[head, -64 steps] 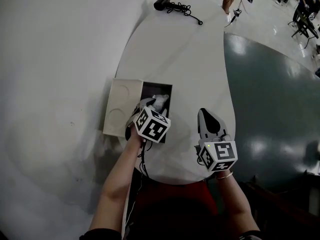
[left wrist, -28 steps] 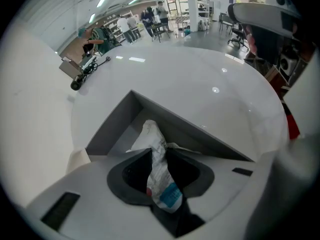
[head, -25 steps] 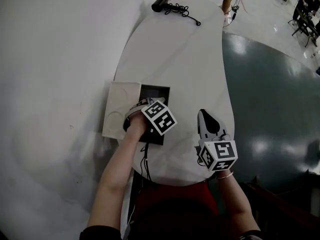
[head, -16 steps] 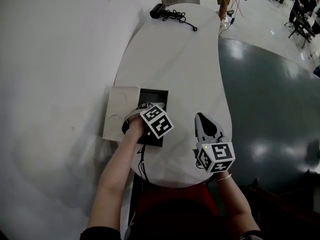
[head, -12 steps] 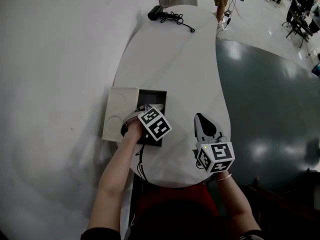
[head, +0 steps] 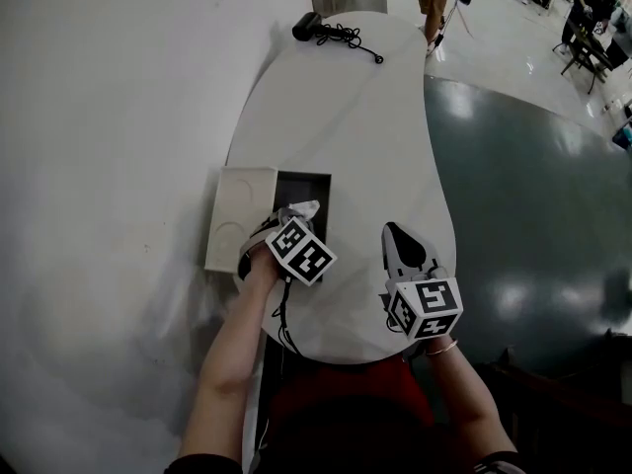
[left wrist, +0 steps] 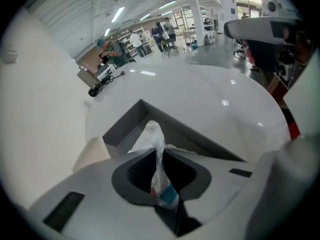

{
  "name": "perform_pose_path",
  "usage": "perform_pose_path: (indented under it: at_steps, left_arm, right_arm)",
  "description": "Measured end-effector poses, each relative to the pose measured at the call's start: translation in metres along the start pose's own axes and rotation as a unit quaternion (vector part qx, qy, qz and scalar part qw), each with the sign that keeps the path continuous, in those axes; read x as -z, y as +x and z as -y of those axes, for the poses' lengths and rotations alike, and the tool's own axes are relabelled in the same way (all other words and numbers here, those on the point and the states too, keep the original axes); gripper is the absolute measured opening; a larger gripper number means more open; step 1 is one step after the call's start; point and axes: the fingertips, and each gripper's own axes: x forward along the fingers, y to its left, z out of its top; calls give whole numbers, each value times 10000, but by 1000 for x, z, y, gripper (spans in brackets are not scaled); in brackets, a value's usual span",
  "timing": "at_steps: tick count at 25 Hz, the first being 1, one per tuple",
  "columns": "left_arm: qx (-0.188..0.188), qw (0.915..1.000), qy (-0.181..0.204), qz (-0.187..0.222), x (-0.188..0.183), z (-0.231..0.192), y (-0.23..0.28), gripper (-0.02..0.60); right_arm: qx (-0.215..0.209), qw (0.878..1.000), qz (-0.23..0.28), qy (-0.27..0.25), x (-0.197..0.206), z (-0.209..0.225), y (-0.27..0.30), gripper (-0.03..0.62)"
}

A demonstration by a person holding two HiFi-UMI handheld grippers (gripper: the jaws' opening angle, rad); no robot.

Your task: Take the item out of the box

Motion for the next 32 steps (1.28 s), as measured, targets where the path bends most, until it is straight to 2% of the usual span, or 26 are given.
perform_pose_path:
  at_steps: [6, 13, 18, 26, 32]
  left_arm:
    - [-199, 9976, -512, 418, -1, -6, -15, 63]
    - [-165, 9934, -784, 821, -9, -3, -29, 63]
    - [-276, 9874, -1045, 1156, -16, -5, -44, 61]
    - [-401, 9728, -1441, 1770, -22, -14, -76, 60]
    - [-383, 9522, -1943, 2327, -26, -21, -100, 60]
  right_arm:
    - [5, 10000, 42, -60, -3, -9, -7, 14]
    - [32, 9998, 101, -153, -8, -17, -13, 14]
    - [47, 9997, 145, -209, -12, -22, -17, 14]
    - [88, 9993, 233, -288, -18, -33, -23, 14]
    - [116, 9988, 320, -355, -24, -40, -28, 14]
